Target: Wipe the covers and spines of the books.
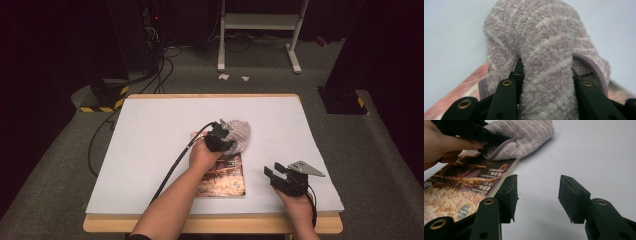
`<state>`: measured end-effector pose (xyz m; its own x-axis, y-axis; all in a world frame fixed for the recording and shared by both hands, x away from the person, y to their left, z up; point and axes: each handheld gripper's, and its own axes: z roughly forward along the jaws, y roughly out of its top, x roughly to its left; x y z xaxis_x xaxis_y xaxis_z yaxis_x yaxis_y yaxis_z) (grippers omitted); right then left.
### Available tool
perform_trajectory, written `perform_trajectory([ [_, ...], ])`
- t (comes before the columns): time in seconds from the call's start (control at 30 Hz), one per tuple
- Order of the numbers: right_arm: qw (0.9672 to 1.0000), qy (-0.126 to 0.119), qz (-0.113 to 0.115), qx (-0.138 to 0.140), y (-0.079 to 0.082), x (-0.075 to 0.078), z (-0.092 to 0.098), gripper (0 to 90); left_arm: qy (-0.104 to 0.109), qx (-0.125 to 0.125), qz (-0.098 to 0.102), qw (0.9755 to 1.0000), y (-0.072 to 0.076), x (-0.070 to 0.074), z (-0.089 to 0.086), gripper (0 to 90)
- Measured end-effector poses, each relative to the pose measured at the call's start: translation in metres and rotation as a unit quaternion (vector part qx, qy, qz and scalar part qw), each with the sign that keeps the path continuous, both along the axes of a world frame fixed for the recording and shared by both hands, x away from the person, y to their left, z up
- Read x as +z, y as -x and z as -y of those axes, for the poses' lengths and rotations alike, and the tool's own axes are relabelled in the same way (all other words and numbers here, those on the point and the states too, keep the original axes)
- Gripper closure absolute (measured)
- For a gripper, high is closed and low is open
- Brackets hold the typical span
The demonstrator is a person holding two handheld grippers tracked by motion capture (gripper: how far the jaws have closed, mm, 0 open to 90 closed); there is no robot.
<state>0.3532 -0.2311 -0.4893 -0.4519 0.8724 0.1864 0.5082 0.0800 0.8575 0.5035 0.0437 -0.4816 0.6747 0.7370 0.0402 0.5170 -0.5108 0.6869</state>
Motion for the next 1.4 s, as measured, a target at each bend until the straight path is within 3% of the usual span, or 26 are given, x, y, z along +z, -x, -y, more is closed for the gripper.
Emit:
perform_trajectory([
  [0.13,1.0000,-0.001,-0.001,0.001,-0.001,-0.001,0.001,49.6,-0.016,0.029,0.000,0.9994,-0.004,0.000,-0.034,65.8],
  [0.3,1.0000,0.002,0.001,0.001,0.000,0.000,-0.001,49.6,-0.015,0.073,-0.001,0.9972,-0.002,-0.001,-0.083,65.9],
  [0.47,1.0000,0.007,0.000,0.001,-0.001,0.000,-0.003,49.6,-0.014,0.089,0.006,0.9959,0.003,-0.003,-0.104,66.1],
  [0.67,1.0000,0.007,-0.002,0.001,-0.002,-0.001,-0.004,49.6,-0.014,0.088,0.011,0.9960,0.002,-0.004,-0.088,66.6],
  [0.9,1.0000,0.003,-0.003,0.003,-0.004,-0.002,-0.004,49.6,-0.003,0.045,0.014,0.9989,-0.005,-0.004,-0.032,66.7],
  [1.03,1.0000,-0.003,-0.004,0.004,-0.004,-0.001,-0.003,49.6,0.013,0.026,0.015,0.9995,-0.003,-0.005,-0.001,66.7],
  [1.1,1.0000,-0.003,-0.004,0.007,-0.004,-0.001,-0.003,49.6,0.007,0.022,0.022,0.9995,-0.002,-0.005,0.010,66.7],
  [1.27,0.9999,-0.002,-0.004,0.010,-0.004,-0.001,-0.004,49.6,0.000,0.017,0.020,0.9997,-0.001,-0.005,0.001,66.4],
  [1.4,1.0000,-0.004,-0.004,0.007,-0.003,0.000,-0.003,49.6,-0.015,0.038,0.022,0.9989,0.001,-0.004,-0.031,66.4],
])
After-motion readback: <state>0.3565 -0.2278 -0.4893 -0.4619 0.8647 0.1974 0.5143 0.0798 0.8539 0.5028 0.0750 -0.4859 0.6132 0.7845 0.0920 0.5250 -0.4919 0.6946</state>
